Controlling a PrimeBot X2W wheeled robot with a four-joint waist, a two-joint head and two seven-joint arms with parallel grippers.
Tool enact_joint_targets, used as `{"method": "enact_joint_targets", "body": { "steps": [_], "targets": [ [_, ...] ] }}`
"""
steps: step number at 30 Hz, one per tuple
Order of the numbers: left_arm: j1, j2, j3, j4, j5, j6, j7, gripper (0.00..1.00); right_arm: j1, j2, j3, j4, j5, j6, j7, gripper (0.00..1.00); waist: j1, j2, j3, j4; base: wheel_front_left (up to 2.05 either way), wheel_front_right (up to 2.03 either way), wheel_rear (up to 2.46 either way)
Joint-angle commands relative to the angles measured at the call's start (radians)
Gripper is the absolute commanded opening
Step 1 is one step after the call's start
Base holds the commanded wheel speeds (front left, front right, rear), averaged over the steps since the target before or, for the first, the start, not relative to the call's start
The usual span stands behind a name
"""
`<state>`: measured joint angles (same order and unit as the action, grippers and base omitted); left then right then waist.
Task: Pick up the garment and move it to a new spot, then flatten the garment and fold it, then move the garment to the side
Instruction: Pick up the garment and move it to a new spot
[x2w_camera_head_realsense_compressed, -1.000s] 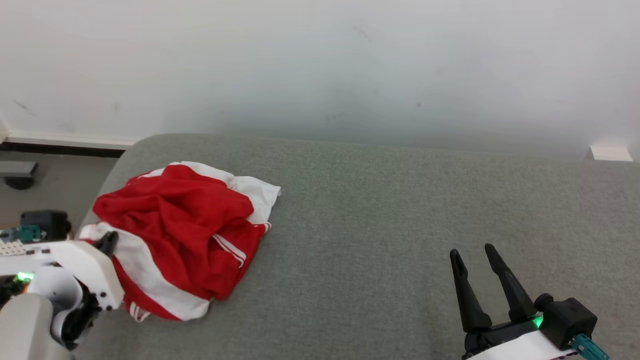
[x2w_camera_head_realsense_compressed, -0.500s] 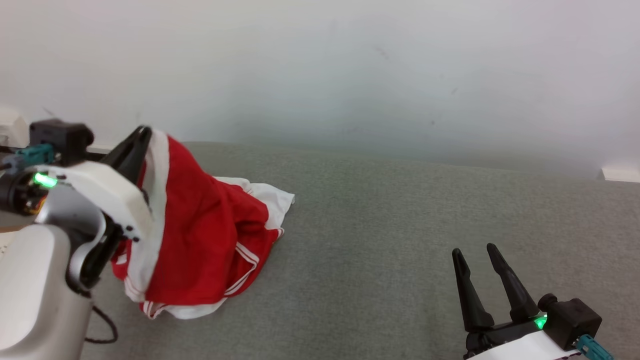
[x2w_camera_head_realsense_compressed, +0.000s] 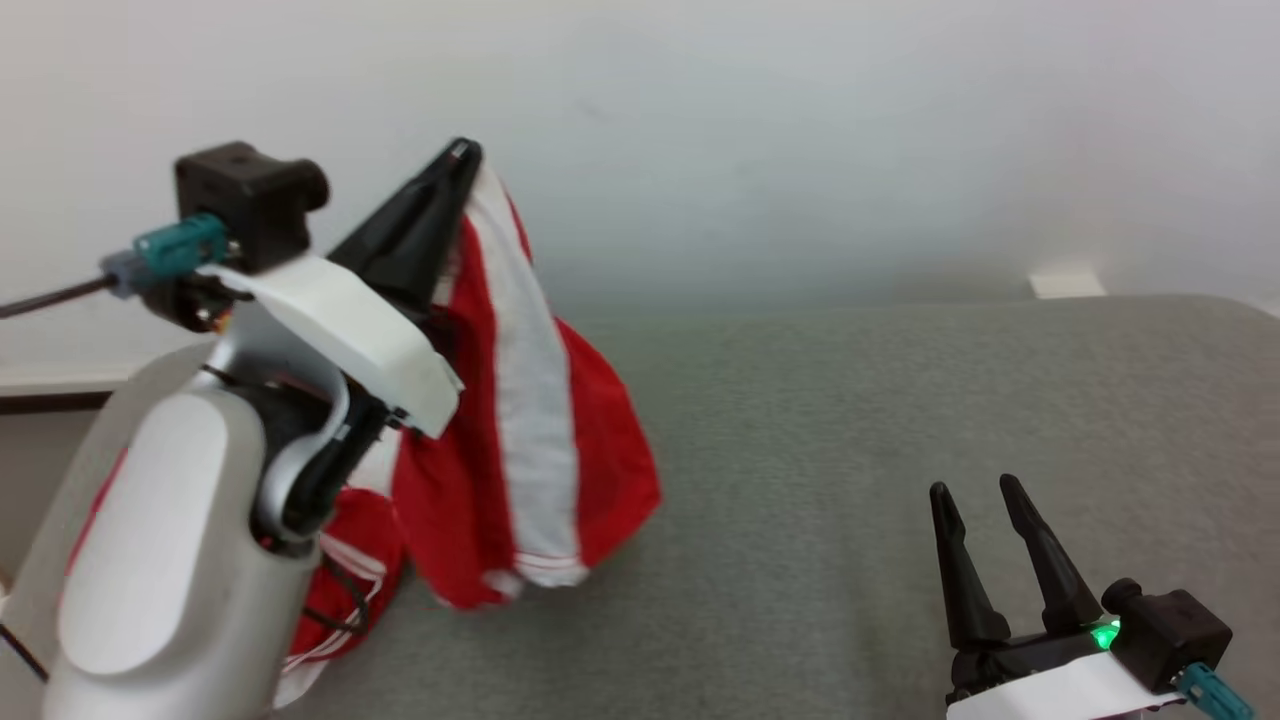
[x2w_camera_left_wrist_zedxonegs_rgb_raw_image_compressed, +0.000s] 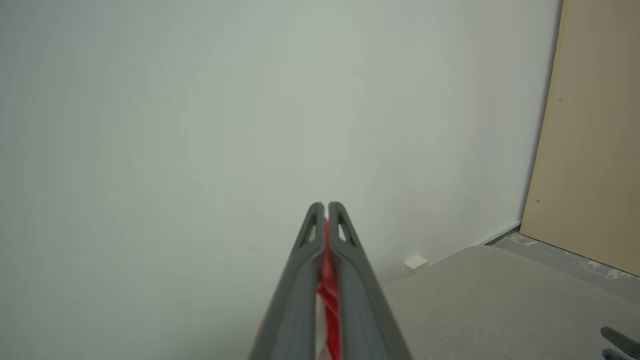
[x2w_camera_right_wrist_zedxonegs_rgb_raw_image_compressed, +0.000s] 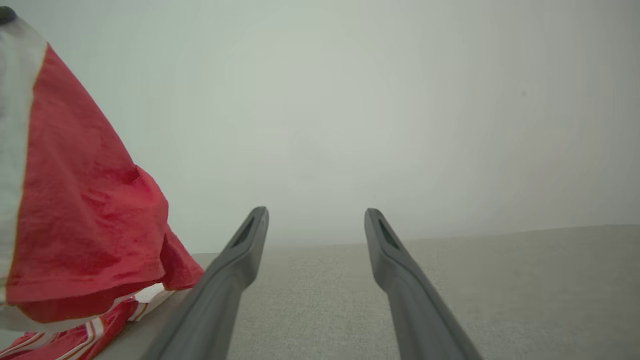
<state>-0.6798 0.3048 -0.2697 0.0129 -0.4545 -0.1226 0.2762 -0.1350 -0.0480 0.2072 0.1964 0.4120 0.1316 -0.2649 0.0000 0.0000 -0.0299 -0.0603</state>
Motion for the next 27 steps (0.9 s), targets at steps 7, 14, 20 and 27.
{"method": "enact_joint_targets", "body": {
  "steps": [7,14,20,27],
  "targets": [
    [0.109,-0.066,-0.038,0.052,-0.012,0.025,-0.076,0.0,-0.009,-0.004,-0.019,-0.005,-0.021,-0.002,0.001,1.0,0.0,0.0,0.027,-0.175,0.0,0.0,0.0],
    [0.241,-0.17,-0.108,0.232,0.013,0.046,-0.234,0.0,-0.018,-0.004,-0.009,0.003,-0.021,-0.002,0.001,1.0,0.0,0.0,0.058,-0.257,0.0,0.0,0.0],
    [0.249,-0.215,-0.186,0.473,0.039,0.03,-0.321,0.0,-0.031,-0.004,0.005,0.005,-0.012,-0.002,0.001,1.0,0.0,0.0,0.086,-0.288,0.0,0.0,0.0],
    [0.195,-0.239,-0.236,0.578,0.012,0.007,-0.428,1.0,-0.031,-0.004,0.004,0.013,-0.025,-0.002,0.001,1.0,0.0,0.0,0.091,-0.251,0.0,0.0,0.0]
  ]
}}
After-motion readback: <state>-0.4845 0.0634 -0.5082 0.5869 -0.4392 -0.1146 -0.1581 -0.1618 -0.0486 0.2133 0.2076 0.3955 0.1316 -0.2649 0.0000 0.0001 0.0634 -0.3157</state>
